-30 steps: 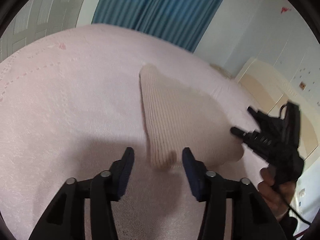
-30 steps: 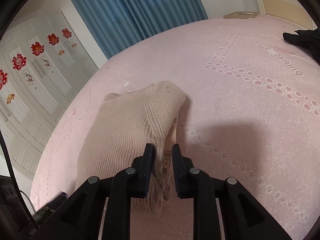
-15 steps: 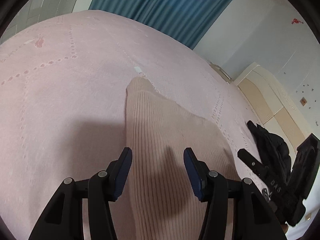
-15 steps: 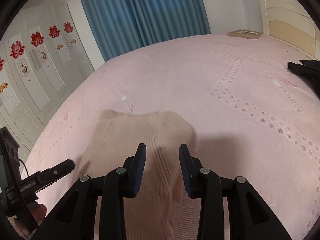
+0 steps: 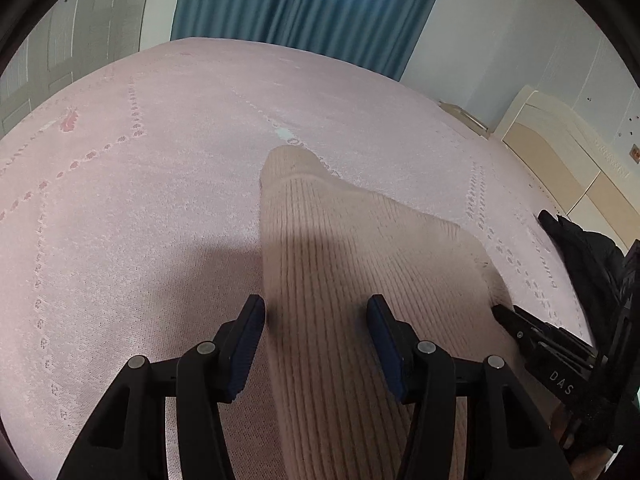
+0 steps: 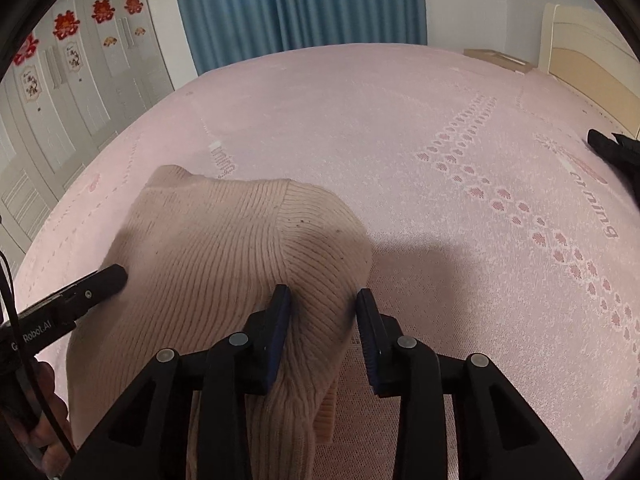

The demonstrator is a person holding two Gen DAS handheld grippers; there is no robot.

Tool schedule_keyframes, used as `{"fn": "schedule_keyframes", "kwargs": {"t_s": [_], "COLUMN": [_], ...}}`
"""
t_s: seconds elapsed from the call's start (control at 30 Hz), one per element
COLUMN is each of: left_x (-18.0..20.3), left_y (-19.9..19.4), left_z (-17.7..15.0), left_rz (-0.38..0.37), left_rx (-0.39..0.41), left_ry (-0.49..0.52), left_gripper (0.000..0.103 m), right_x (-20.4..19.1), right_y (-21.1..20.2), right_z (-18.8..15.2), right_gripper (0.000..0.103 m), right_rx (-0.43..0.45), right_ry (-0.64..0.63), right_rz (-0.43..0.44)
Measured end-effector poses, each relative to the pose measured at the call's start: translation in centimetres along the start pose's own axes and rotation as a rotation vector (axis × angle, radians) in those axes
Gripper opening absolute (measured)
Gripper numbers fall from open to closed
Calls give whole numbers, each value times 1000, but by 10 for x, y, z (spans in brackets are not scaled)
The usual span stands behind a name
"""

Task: Fold small clothes
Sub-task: 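Open the right tool and press the bundle flat with both open tools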

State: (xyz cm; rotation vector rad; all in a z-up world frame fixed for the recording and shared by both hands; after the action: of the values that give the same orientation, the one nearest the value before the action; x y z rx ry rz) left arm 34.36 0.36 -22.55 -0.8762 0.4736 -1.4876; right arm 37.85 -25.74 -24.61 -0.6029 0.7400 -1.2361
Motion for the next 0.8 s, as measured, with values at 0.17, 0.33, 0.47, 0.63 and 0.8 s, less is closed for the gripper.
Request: {"fn": "schedule_keyframes", "kwargs": {"t_s": [0.17,0.33,0.47,0.63,0.8], "left_x": [1,-1,2,13,20], "left_y": [1,4,-6,-23,-9], "left_z": [1,1,2,11,5], "left_rz": [20,18,11,-107,-49], "left_rx": [-3,-13,29,104,60], "left_ry": [14,5,15,30,81], "left_gripper": [51,54,51,51,51], "right_x": [2,7,6,9,6], "right_y": [3,4,-3,-23,-8], "right_z": [1,3,6,17,11], "right_gripper": [38,40,39,31,28], "right_rx": [5,-6,16,107,41], "right_ry": [-4,32,28,37,10], "right_rz": [-20,6,4,-18,-33]}}
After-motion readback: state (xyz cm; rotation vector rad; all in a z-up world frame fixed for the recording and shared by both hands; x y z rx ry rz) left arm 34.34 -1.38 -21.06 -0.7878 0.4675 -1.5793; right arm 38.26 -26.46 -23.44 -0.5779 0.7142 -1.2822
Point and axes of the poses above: each gripper's, at about its wrist camera, not at the fingertips, and y roughly the way its jaws point, x to its right, z to its top, the point moved 4 cm from there along y, roughly the way its jaws point, and after that the axes turned 4 degrees about z, right-handed, at the moved point
